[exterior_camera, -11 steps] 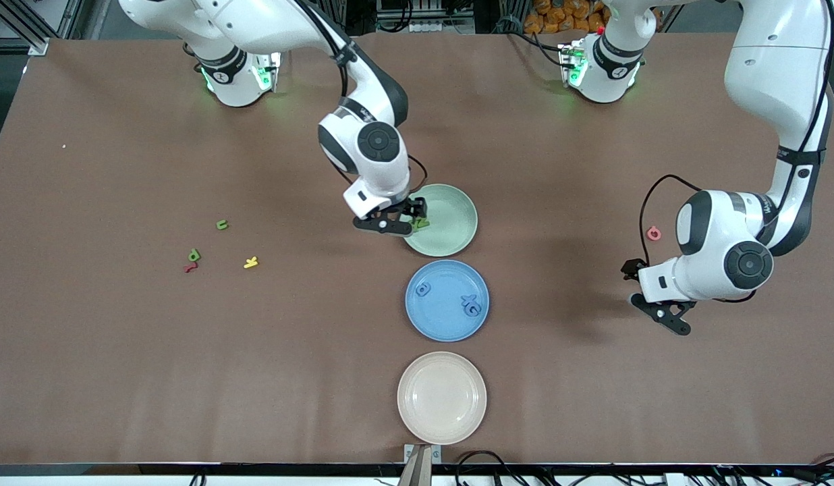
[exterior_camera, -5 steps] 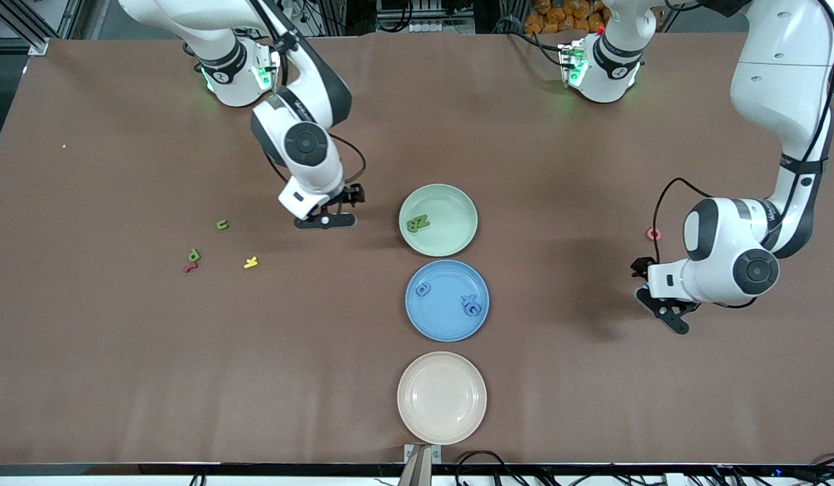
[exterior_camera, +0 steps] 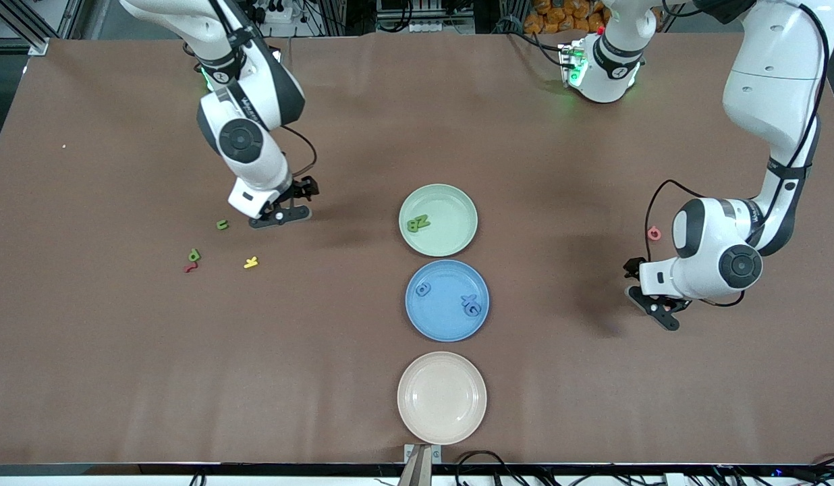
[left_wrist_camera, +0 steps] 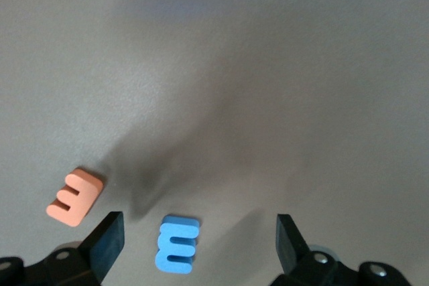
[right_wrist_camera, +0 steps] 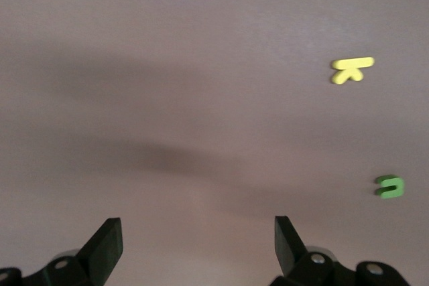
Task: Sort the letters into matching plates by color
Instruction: 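Move the right gripper to green letters while the left gripper reaches E, then grasp the blue E with the left gripper while the right gripper lowers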
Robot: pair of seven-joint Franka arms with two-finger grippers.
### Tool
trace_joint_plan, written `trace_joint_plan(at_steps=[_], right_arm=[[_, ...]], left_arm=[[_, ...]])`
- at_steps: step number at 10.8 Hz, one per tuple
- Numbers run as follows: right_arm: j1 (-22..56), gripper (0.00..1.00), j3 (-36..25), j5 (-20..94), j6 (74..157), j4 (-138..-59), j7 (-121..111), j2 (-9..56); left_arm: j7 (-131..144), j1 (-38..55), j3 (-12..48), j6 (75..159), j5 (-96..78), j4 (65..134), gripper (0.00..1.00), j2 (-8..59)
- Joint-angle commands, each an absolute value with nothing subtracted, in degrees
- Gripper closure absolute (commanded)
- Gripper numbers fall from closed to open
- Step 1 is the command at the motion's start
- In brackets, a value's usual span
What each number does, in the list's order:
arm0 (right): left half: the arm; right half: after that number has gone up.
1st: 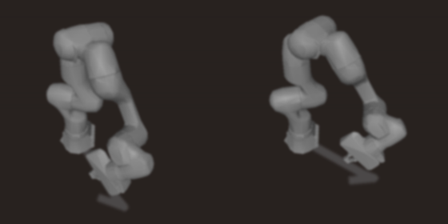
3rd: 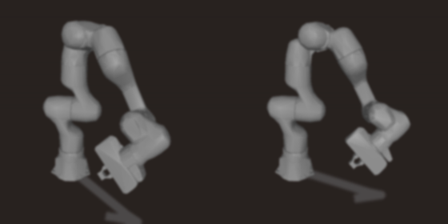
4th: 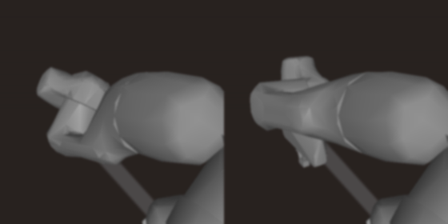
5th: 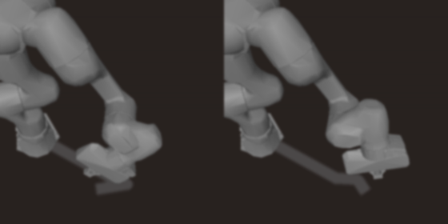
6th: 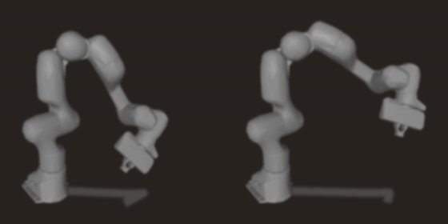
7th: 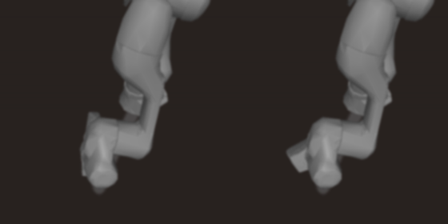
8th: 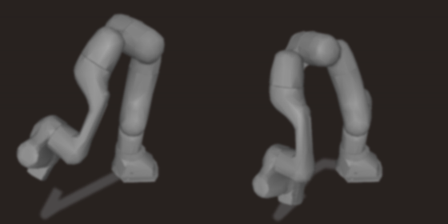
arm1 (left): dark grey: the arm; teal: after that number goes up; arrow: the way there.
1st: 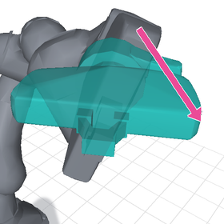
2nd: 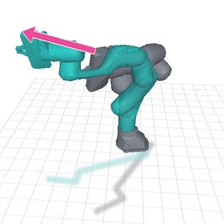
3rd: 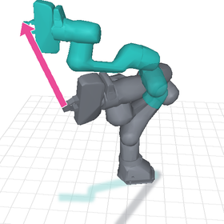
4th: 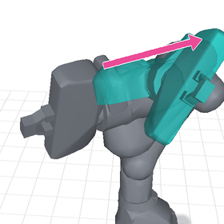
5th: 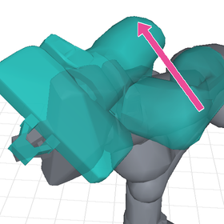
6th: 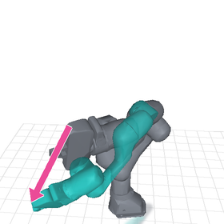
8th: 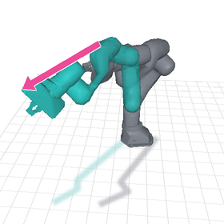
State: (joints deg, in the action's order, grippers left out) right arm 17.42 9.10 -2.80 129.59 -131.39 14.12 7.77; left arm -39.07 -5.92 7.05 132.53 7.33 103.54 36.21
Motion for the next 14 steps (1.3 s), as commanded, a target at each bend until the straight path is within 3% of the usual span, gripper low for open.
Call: trace_joint_plan(at_steps=[1,6,8,9,10,13,14], right_arm=[[12.8,0.00,5.7,-3.7,136.8,-140.9,1.4,2.6],[5.8,0.00,-1.7,-3.8,148.4,-146.7,-18.8,2.8],[5.4,0.06,-2.9,-3.8,151.8,-148.0,-20.4,3.5],[4.9,0.12,-2.9,-3.8,152.3,-148.0,-20.6,4.0],[4.5,0.19,-2.9,-3.8,154.1,-148.3,-22.3,5.0],[3.8,0.34,-2.9,-3.8,157.7,-149.2,-23.8,8.0],[3.8,0.35,-2.9,-3.8,159.5,-149.3,-23.8,9.0]], left_arm=[[-40.3,-6.9,5.7,137.4,7.1,107.2,0.00,35.2],[-41.8,-7.9,5.4,139.0,7.1,109.2,0.00,34.5],[-41.7,-7.9,5.4,139.0,7.0,109.1,0.00,34.3],[-40.4,-7.9,5.4,139.0,6.8,109.1,0.40,34.0],[-37.9,-8.0,5.4,138.9,6.4,109.3,0.99,33.6],[-34.0,-8.0,5.4,138.9,6.4,109.9,1.00,33.2],[-33.5,-8.1,5.4,138.9,6.4,110.0,1.00,33.0]])
